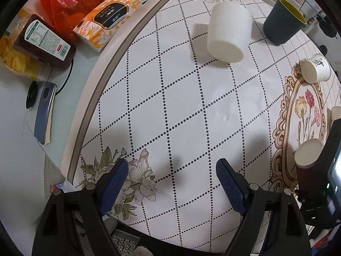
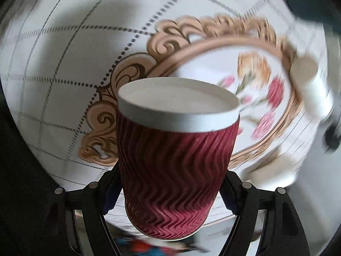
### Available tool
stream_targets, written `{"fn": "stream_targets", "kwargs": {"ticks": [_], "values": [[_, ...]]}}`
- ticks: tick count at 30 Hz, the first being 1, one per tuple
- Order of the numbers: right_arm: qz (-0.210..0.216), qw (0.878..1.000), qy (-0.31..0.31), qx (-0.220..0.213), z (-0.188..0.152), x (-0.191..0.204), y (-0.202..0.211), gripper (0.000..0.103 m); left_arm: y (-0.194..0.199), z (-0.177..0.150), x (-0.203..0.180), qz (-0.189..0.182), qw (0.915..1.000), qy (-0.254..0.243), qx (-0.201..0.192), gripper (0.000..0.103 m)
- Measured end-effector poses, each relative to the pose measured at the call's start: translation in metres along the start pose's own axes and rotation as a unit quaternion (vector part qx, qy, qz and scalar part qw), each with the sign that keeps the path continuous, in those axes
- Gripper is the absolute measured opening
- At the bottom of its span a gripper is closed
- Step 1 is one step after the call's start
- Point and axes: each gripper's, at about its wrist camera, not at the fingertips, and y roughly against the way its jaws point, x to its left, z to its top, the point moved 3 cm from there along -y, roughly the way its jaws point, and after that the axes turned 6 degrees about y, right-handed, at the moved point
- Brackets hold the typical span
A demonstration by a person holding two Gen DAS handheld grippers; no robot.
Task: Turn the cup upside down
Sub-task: 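Rotate the red cup upside down with the right tool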
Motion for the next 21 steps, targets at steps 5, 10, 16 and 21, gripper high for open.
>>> {"fn": "stream_targets", "kwargs": {"ticks": [5,10,16,21], "values": [[0.091,0.990,-0.103,0.004,-0.004,-0.019,-0.009,0.080,0.001,-0.003,-0.004,0.001,0.9999,-0.010,0.001,0.084],[0.154,0.973,-0.172,0.007,-0.012,-0.034,-0.022,0.080,-0.002,-0.006,-0.011,0.004,0.9997,-0.024,0.004,0.084],[0.198,0.954,-0.224,0.011,-0.017,-0.047,-0.031,0.081,-0.005,-0.012,-0.021,0.004,0.9992,-0.040,0.010,0.084],[0.224,0.942,-0.249,0.015,-0.030,-0.066,-0.043,0.081,-0.005,-0.016,-0.026,0.003,0.9986,-0.051,0.011,0.084]]}}
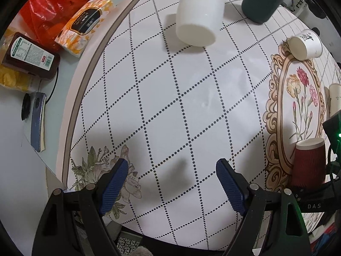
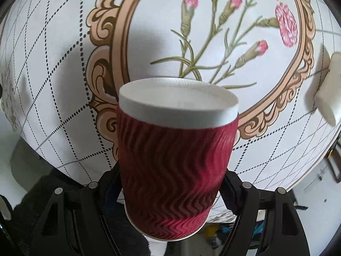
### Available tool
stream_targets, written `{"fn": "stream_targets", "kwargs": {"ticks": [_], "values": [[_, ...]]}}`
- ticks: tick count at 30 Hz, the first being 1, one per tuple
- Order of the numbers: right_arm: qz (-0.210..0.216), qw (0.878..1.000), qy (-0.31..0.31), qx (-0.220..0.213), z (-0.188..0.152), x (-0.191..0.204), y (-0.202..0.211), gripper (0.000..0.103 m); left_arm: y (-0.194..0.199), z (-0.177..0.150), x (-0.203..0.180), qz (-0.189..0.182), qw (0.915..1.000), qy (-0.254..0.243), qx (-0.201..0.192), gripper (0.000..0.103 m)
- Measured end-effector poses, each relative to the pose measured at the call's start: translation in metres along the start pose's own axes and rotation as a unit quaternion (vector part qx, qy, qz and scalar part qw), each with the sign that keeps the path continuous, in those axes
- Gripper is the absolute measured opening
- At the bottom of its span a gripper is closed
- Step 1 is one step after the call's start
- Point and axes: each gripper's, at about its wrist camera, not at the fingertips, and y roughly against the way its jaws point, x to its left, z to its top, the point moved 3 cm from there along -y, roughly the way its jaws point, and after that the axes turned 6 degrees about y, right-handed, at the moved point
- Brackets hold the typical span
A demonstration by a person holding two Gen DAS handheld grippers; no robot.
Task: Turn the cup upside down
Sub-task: 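Rotate the red cup upside down with the right tool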
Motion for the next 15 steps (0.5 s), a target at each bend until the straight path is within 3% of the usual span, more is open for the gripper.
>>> {"fn": "stream_targets", "kwargs": {"ticks": [5,11,15], "values": [[0.003,1.000,-0.004,-0.003,-0.020,-0.022,-0.011,0.081,0.002,-0.002,-0.002,0.001,1.0000,-0.007,-0.002,0.084],[0.011,1.000,-0.010,0.013,-0.023,-0.008,-0.030,0.083,0.003,-0.005,-0.003,0.002,1.0000,-0.008,0.001,0.084],[0.020,1.000,-0.011,0.013,-0.021,-0.012,-0.027,0.093,0.003,-0.005,-0.002,0.001,1.0000,-0.009,0.001,0.084]]}}
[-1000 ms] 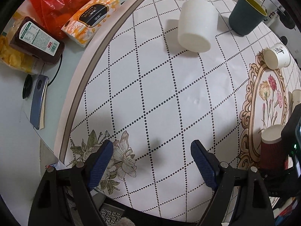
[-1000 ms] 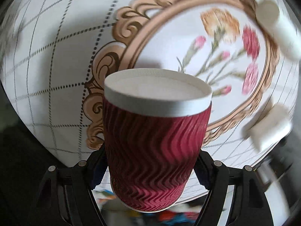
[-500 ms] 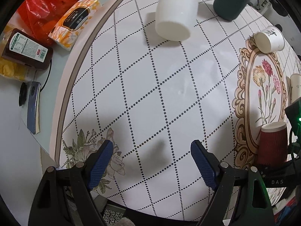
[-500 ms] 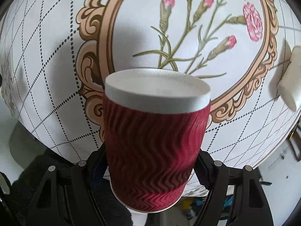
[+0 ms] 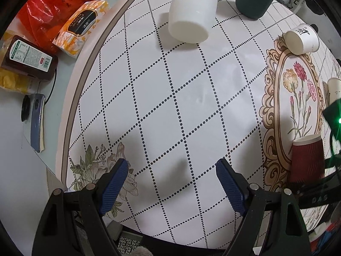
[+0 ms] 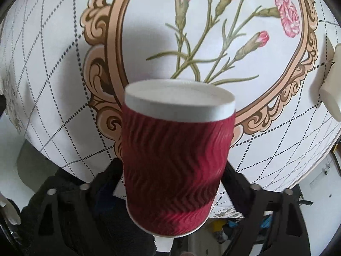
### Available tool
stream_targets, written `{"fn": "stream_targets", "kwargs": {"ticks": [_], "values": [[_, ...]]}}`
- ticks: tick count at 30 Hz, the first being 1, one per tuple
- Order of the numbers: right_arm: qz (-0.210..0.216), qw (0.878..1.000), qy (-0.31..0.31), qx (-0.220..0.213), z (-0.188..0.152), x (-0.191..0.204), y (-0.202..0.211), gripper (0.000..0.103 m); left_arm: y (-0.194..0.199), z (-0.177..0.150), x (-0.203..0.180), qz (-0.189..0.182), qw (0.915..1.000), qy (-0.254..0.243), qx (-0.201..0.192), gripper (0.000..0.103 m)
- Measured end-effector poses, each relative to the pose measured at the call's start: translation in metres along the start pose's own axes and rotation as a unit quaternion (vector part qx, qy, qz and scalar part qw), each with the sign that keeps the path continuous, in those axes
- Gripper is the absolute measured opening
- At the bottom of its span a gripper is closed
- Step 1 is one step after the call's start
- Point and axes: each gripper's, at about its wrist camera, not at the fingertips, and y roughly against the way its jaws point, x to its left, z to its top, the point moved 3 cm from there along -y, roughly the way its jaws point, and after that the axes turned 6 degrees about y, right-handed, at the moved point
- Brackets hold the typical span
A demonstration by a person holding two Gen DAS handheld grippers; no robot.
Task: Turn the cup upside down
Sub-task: 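Rotate the red cup upside down with the right tool, then lower the inverted red cup onto the floral oval and open the right tool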
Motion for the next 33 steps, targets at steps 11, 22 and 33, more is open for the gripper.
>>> {"fn": "stream_targets", "kwargs": {"ticks": [11,22,33], "values": [[-0.004,1.000,-0.018,-0.020,0.019,-0.031,0.020,0.093,-0.003,-0.002,-0.005,0.000,0.9999,-0.016,0.005,0.084],[-0.007,0.998,-0.018,-0.057,0.013,-0.035,0.014,0.073,-0.007,0.001,-0.011,-0.009,0.9994,-0.029,0.020,0.084],[-0.009,0.961,-0.092,-0.261,-0.037,-0.085,0.077,0.073,-0.013,0.014,-0.018,-0.034,0.9974,-0.041,0.048,0.084]]}}
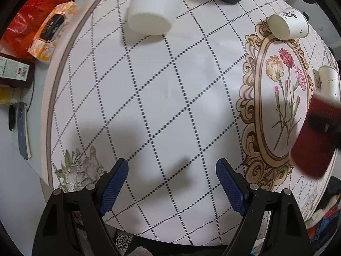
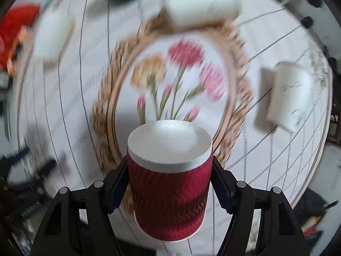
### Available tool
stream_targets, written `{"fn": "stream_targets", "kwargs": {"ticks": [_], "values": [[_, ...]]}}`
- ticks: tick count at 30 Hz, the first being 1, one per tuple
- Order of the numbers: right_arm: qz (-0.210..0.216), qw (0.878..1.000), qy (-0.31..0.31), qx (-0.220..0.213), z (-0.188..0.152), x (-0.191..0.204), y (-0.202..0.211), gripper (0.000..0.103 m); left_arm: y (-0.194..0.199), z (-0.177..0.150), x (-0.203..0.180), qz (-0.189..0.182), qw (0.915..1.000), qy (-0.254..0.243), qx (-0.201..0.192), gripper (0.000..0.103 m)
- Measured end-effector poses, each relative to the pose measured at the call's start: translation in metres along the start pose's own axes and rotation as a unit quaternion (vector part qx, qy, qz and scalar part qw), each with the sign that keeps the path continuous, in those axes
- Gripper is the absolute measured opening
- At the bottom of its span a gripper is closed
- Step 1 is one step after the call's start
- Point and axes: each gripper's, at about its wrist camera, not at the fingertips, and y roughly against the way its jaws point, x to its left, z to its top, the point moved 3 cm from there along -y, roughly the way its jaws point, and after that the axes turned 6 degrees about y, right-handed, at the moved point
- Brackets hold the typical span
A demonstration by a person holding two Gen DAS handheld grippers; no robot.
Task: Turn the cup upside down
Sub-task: 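Lower the inverted red cup onto the floral oval and open the right tool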
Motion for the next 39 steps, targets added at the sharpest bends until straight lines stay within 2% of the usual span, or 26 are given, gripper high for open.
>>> {"fn": "stream_targets", "kwargs": {"ticks": [3,5,9,12,17,24,29,31,33,39], "values": [[-0.012,0.994,-0.031,-0.104,0.001,-0.013,0.022,0.073,-0.003,0.003,-0.001,0.002,1.0000,-0.005,0.004,0.084],[-0.010,0.983,-0.059,-0.172,-0.003,-0.021,0.030,0.073,-0.004,0.005,-0.003,0.009,0.9999,-0.010,0.003,0.084],[-0.022,0.964,-0.077,-0.253,-0.001,-0.015,0.031,0.073,-0.008,0.008,-0.011,0.021,0.9995,-0.021,0.004,0.084],[-0.026,0.955,-0.080,-0.286,-0.010,-0.003,0.028,0.073,-0.009,0.005,-0.015,0.028,0.9991,-0.030,0.004,0.084],[-0.021,0.950,-0.091,-0.298,-0.033,0.001,0.032,0.073,-0.010,-0.006,-0.023,0.030,0.9986,-0.043,0.003,0.084],[-0.009,0.956,-0.095,-0.279,-0.053,0.005,0.020,0.074,-0.006,-0.016,-0.030,0.028,0.9981,-0.055,-0.001,0.084],[-0.021,0.959,-0.088,-0.268,-0.057,0.012,0.019,0.074,0.003,-0.021,-0.034,0.025,0.9975,-0.065,-0.012,0.084],[-0.020,0.960,-0.100,-0.260,-0.058,0.011,0.018,0.077,0.009,-0.022,-0.035,0.024,0.9971,-0.069,-0.022,0.084],[-0.014,0.959,-0.115,-0.260,-0.061,0.008,0.020,0.088,0.016,-0.026,-0.033,0.024,0.9966,-0.073,-0.030,0.084],[-0.015,0.956,-0.142,-0.257,-0.076,0.003,0.038,0.094,0.051,-0.027,-0.041,0.025,0.9936,-0.088,-0.066,0.084]]}}
